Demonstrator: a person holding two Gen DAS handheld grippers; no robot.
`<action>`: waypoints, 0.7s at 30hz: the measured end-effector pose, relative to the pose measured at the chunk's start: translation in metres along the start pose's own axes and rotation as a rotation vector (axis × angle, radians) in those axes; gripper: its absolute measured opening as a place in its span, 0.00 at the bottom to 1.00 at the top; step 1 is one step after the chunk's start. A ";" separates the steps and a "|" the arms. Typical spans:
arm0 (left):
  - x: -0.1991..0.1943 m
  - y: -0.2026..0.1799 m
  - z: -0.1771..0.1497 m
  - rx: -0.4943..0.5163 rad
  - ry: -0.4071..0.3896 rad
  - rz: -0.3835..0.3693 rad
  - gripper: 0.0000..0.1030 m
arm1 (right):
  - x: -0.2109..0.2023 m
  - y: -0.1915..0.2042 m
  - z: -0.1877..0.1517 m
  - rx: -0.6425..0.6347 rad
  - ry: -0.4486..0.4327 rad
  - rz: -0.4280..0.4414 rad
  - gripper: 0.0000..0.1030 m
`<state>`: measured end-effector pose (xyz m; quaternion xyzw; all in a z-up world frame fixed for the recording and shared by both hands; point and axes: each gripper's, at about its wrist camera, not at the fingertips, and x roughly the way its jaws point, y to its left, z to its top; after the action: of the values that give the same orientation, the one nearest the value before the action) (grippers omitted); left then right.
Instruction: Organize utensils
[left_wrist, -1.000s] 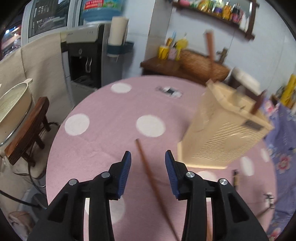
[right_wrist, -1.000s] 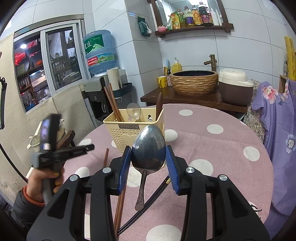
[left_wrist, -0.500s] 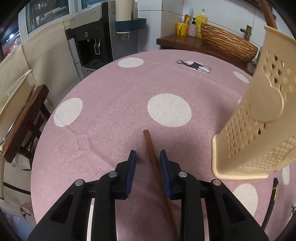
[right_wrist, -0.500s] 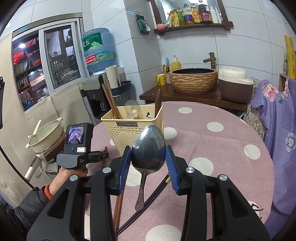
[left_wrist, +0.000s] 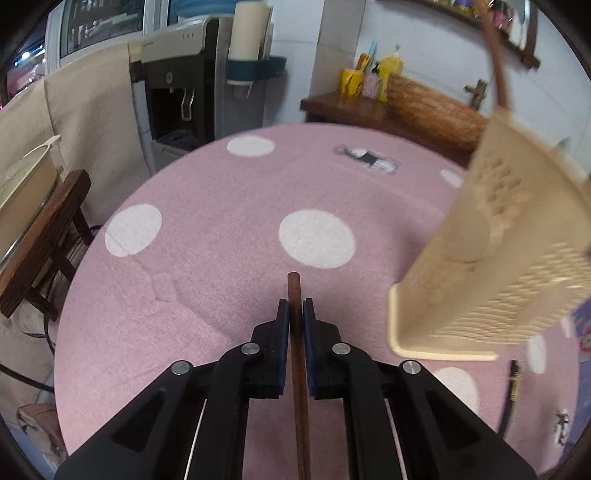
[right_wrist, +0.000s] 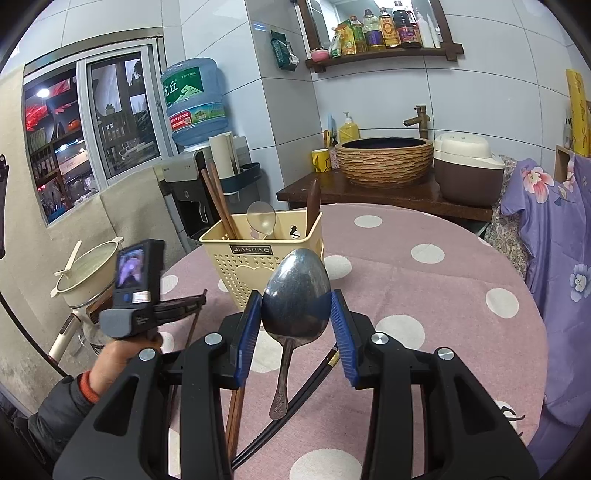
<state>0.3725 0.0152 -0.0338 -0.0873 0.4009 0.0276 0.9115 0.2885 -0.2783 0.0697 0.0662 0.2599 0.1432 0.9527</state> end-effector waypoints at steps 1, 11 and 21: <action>-0.011 0.000 0.001 -0.001 -0.023 -0.023 0.08 | -0.001 0.000 0.000 0.001 -0.003 0.002 0.37; -0.134 0.008 0.004 -0.004 -0.283 -0.202 0.08 | -0.016 0.001 0.005 0.009 -0.042 0.038 0.37; -0.162 0.006 0.006 0.008 -0.351 -0.251 0.08 | -0.020 0.010 0.010 -0.004 -0.058 0.053 0.37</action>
<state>0.2667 0.0252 0.0887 -0.1269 0.2222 -0.0731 0.9639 0.2741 -0.2755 0.0898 0.0752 0.2301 0.1668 0.9558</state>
